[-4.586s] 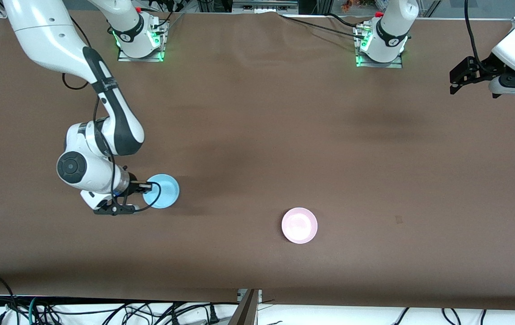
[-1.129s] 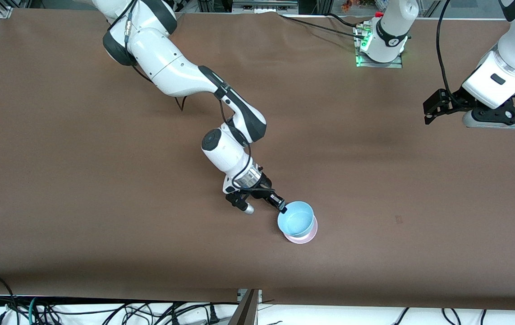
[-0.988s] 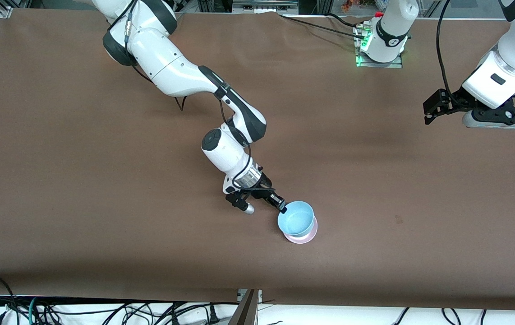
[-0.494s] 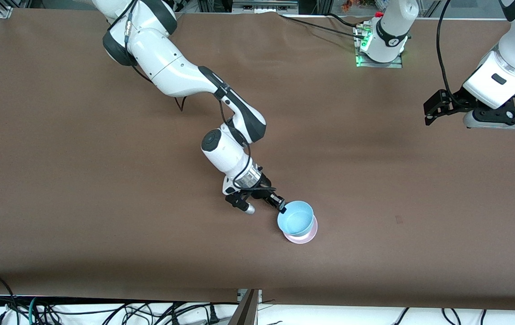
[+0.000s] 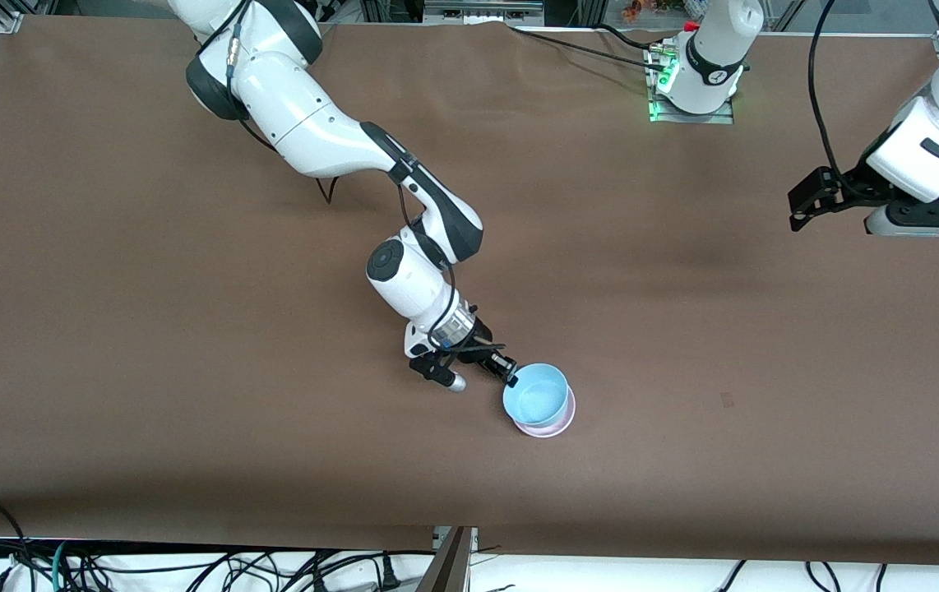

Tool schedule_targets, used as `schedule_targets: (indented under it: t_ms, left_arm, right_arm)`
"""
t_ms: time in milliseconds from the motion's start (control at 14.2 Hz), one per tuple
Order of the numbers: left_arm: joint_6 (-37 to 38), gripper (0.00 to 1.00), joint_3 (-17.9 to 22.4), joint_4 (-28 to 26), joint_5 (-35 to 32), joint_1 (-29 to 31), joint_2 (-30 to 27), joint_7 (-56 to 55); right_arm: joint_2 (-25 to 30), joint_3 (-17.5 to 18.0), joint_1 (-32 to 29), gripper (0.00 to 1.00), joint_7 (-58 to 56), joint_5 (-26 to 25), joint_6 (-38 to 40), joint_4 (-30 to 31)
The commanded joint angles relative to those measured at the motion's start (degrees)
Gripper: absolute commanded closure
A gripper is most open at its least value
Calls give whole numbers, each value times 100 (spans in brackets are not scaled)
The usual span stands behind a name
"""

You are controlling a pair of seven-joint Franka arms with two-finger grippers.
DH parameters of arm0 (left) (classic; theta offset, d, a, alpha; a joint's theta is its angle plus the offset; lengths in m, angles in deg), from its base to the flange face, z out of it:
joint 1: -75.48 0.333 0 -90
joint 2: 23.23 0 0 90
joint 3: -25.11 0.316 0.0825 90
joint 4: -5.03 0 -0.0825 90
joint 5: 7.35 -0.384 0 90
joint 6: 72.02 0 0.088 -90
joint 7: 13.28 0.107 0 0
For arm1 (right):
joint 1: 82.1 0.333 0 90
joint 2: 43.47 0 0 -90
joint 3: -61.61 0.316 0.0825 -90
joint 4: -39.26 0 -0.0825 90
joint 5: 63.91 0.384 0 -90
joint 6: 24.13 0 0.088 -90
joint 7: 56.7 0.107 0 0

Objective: Stack pink and blue bowls on white bowl
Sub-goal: 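Lower the light blue bowl into the pink bowl and open the right gripper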

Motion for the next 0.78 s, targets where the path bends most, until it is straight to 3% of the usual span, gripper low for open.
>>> schedule_targets:
  t_ms: [0,423,635,706]
  left_arm:
    - [-20,0,-63,-115,118,22,-145,-7]
    - [-38,0,-80,-115,127,31,-154,-16]
    - [6,0,-71,-115,136,40,-154,-16]
    - [6,0,-71,-115,145,40,-145,-16]
  right_arm:
    - [-79,-59,9,100,-222,24,366,-269]
    - [-70,-59,9,100,-223,24,674,-462]
    - [0,-51,0,38,-197,24,1007,-602]
    - [70,-51,-26,30,-188,24,1287,-734]
